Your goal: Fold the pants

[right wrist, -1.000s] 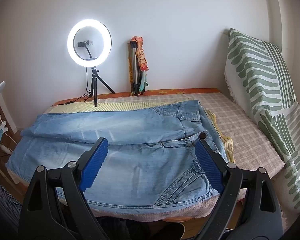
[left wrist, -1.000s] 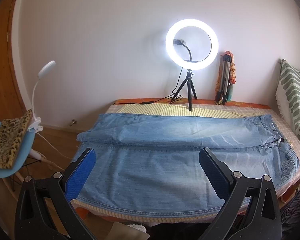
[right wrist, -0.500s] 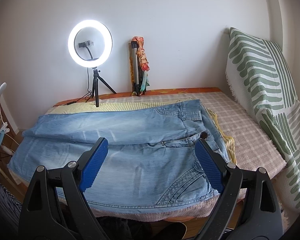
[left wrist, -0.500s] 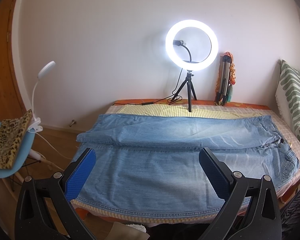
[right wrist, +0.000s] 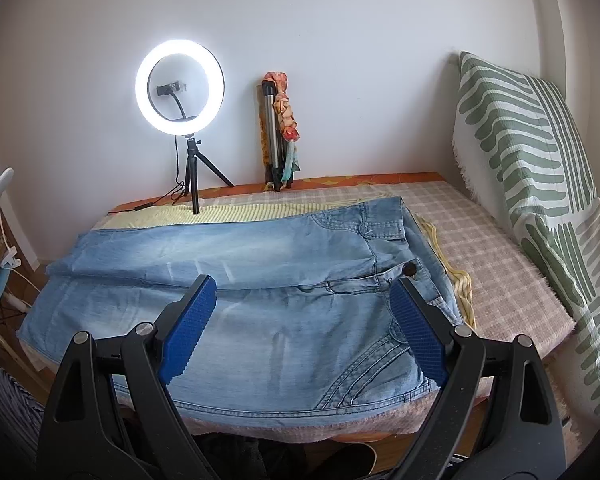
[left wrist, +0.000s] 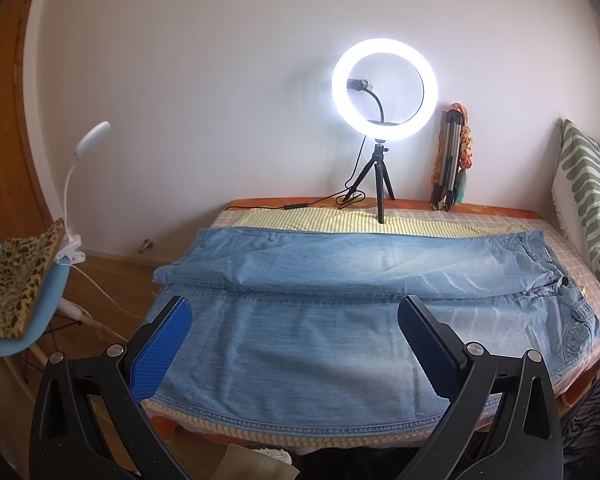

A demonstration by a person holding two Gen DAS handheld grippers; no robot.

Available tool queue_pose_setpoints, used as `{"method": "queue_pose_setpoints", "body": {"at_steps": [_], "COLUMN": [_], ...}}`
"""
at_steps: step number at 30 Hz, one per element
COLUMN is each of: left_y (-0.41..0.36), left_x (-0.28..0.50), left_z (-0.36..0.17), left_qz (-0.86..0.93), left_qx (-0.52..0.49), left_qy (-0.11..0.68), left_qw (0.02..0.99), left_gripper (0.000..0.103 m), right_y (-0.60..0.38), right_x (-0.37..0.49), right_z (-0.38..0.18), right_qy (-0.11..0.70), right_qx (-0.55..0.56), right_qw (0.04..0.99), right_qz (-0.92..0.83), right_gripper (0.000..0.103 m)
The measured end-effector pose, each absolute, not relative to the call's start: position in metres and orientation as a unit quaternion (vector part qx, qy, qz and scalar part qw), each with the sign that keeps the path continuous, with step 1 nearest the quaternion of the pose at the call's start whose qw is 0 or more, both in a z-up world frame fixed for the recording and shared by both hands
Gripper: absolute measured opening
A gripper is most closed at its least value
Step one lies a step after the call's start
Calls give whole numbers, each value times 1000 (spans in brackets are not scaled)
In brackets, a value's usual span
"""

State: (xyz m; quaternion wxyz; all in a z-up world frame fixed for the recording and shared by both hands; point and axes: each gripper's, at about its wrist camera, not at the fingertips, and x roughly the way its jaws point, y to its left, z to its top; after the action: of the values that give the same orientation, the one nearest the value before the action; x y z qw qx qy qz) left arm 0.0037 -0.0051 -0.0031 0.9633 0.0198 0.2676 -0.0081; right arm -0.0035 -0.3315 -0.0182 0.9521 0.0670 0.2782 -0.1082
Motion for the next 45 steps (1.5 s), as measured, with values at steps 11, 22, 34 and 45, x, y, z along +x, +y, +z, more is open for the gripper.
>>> {"method": "queue_pose_setpoints", "body": {"at_steps": [11,22,34,45], "left_y": [-2,-3,-3,38], "left_x": [5,7,9,24], "left_z": [-3,-4,-6,11], "left_qz": [-10,-11,-9,14], "left_qx": [17,18,22,-19], "left_qy": [268,270,271,264], "left_qw": [963,963,962,964], "left_gripper": [102,102,102,102], "right_y": [-333,-333,-329,-332], "right_x": [-4,-3,0,16], "right_z": [-18,-19,-24,-28], "right_qy": [278,278,282,285], "right_qx": [69,70,74,83], "right_qw": [952,952,951,950], "right_qz": [-107,-107,-106,-100], "right_gripper": [91,91,91,91]}}
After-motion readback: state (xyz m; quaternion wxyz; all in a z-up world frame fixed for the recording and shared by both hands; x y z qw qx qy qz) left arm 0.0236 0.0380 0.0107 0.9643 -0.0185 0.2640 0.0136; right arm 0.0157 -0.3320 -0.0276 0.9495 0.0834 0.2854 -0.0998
